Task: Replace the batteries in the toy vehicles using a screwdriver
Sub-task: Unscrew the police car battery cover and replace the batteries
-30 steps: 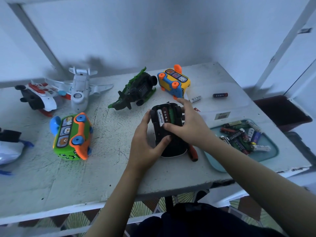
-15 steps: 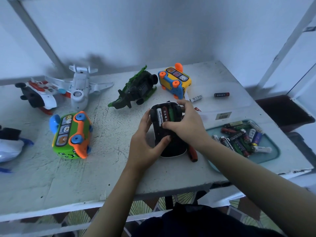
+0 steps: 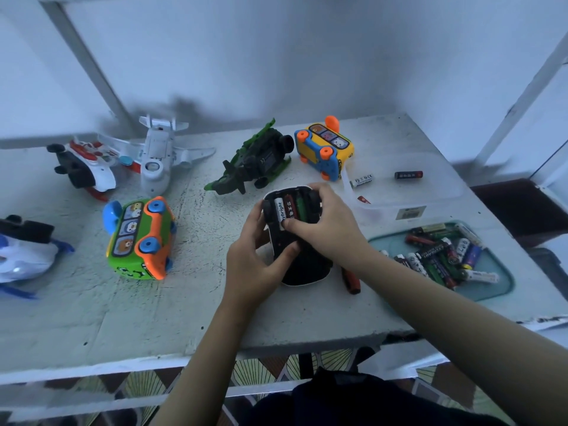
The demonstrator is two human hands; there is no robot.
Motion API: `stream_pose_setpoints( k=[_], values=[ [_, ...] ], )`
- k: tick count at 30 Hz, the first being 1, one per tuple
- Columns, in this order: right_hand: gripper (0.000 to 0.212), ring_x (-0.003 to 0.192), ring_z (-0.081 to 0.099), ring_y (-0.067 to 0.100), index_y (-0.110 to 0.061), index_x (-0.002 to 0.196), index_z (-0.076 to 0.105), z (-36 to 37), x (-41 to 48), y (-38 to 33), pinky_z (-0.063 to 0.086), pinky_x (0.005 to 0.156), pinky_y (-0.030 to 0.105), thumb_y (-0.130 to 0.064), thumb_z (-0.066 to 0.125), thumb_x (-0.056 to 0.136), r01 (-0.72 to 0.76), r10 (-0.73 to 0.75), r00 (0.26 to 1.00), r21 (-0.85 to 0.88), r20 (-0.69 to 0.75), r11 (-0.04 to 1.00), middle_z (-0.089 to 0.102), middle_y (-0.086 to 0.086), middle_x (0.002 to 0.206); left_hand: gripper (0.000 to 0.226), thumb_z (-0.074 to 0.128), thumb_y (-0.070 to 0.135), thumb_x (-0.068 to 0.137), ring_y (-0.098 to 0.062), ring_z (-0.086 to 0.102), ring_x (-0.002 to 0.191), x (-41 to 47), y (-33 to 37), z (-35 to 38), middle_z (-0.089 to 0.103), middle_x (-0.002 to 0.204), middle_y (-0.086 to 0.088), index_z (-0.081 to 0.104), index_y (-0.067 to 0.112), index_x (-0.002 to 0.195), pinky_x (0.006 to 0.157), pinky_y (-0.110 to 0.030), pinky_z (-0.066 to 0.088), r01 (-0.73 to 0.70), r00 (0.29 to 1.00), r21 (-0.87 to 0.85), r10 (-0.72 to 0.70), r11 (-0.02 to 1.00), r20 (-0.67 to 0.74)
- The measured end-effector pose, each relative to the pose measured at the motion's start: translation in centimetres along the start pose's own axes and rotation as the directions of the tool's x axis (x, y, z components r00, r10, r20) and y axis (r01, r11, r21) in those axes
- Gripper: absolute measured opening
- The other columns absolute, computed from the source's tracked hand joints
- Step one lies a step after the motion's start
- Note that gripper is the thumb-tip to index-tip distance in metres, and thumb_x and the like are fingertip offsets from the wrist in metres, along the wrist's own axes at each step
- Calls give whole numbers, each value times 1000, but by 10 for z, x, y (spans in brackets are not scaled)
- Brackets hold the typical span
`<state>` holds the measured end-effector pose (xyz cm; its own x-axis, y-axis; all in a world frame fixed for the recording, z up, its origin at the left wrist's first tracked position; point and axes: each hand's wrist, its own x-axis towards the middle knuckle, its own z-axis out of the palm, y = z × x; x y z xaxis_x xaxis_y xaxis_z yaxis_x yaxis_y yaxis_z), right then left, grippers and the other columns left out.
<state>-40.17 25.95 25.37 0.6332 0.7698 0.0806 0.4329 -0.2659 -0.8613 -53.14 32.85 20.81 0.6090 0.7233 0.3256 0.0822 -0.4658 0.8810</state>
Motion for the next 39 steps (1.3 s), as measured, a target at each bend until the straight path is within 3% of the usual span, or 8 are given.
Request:
stream_pose_setpoints(
  k=[6,12,15,20,24,27,32,39],
  values=[
    [50,100,53,9,-16,121,50,12,1,-8,37,70,3,-25,75,79,57,-57,998,-2,20,998,57,-4,108,88,66,48,73,10,58,110,-3,-5,-11,54,121,30,36,13,148,92,-29,53,-9,998,43,12,999,-67],
    [31,93,59,13,-12,118,58,-9,28,-21,50,87,29,-34,48,98,-72,65,990,49,124,996,63,-4,99,83,69,43,70,6,59,111,-1,-7,-20,58,126,17,39,20,144,93,-25,52,62,988,-54,-69,997,-137],
    [23,85,56,14,-11,110,66,-30,48,-19,49,75,21,-22,51,97,9,2,999,-211,48,977,64,0,97,81,72,39,70,-2,59,117,3,-11,-22,59,130,10,39,23,143,94,-26,52,81,982,-85,-94,993,-163],
    [25,104,57,24,-23,112,68,-41,70,-7,38,72,28,-21,53,92,265,-164,964,-716,209,645,61,3,117,82,71,23,73,4,59,113,4,-15,-20,57,133,1,36,14,147,83,-12,50,108,974,-129,-131,986,-187],
    [27,104,52,24,-22,116,67,-34,79,2,38,67,29,-25,56,91,525,-246,849,-797,467,299,62,1,111,82,71,22,75,9,58,110,4,-16,-21,57,129,11,35,12,148,81,-10,49,100,975,-126,-122,987,-184],
    [35,107,47,23,-24,123,63,-30,88,9,35,66,29,-39,57,91,573,-171,818,-801,549,172,63,0,116,80,71,23,75,10,58,109,4,-15,-21,55,126,17,36,16,147,82,-10,49,98,975,-114,-118,989,-186],
    [36,103,49,26,-28,129,60,-30,93,11,28,69,30,-35,57,93,588,-154,809,-772,567,243,62,10,106,81,72,33,75,7,59,111,4,-14,-22,54,128,20,36,20,146,89,-15,50,83,978,-88,-98,993,-184],
    [28,93,52,25,-20,118,68,-32,94,16,38,73,33,-27,54,95,620,-245,785,-719,570,313,66,11,98,85,69,42,72,0,60,115,5,-15,-22,55,131,17,37,16,147,94,-26,51,84,979,-95,-100,992,-179]
  ],
)
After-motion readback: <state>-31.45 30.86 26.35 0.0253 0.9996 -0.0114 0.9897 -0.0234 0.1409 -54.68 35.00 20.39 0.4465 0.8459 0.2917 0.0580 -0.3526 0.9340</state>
